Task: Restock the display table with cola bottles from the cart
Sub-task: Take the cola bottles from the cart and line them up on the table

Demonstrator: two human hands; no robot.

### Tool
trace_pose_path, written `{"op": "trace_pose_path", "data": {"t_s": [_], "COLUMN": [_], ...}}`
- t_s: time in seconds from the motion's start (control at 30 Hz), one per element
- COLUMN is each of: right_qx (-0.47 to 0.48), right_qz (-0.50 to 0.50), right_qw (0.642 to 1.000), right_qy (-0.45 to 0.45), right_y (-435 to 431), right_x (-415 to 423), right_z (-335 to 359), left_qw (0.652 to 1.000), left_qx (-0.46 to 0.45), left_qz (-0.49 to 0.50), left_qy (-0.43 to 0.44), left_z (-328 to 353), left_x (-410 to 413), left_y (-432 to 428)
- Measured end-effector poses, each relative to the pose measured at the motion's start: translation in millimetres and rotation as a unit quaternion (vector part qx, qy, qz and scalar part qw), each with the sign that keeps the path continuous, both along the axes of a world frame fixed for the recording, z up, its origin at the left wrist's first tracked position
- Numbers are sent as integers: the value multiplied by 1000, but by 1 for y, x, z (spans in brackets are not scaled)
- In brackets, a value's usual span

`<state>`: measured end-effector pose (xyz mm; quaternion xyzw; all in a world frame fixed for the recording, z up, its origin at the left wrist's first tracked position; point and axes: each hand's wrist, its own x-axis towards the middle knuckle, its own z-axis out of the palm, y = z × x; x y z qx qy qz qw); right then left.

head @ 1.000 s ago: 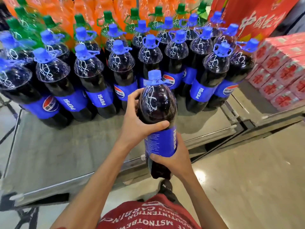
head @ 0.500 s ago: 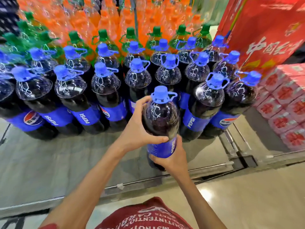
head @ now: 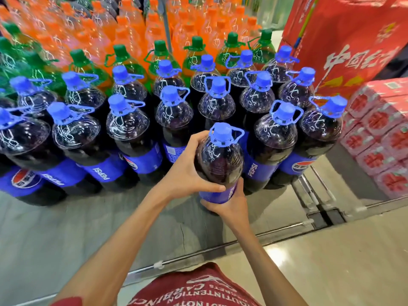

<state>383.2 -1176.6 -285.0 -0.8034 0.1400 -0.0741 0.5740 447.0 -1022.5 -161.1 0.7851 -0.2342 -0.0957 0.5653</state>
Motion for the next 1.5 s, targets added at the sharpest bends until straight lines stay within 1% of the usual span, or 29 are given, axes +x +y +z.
{"op": "trace_pose_path", "data": {"t_s": [0.17,0.27,0.4,0.5,0.63,1.0,1.17,1.5], "right_qx": [8,6,2,-9,0,-12,-26,-63], "right_qz": [-44,-62,-109,-135,-177,-214,-233,-208], "right_qw": [999,998,994,991,984,976,971,975], "right_qy": [-25,-26,-23,-21,-23,-32,-39,-41], "right_y": [9,16,25,35,47,41,37,30], "right_x": [4,0,-7,-13,-18,3,8,8], "right_z": [-5,-9,-19,-24,-28,-27,-28,-31], "left_qw": [999,997,994,992,990,992,990,988], "left_qx": [18,26,32,40,41,25,29,42], "left_qz": [-41,-63,-98,-108,-104,-61,-60,-72], "left_qy": [-16,-22,-37,-57,-85,-111,-123,-132], "left_z": [2,2,2,1,-5,-14,-16,-16], "left_x": [11,15,23,27,29,44,49,51], "left_y": [4,8,15,18,20,4,-4,-5]}}
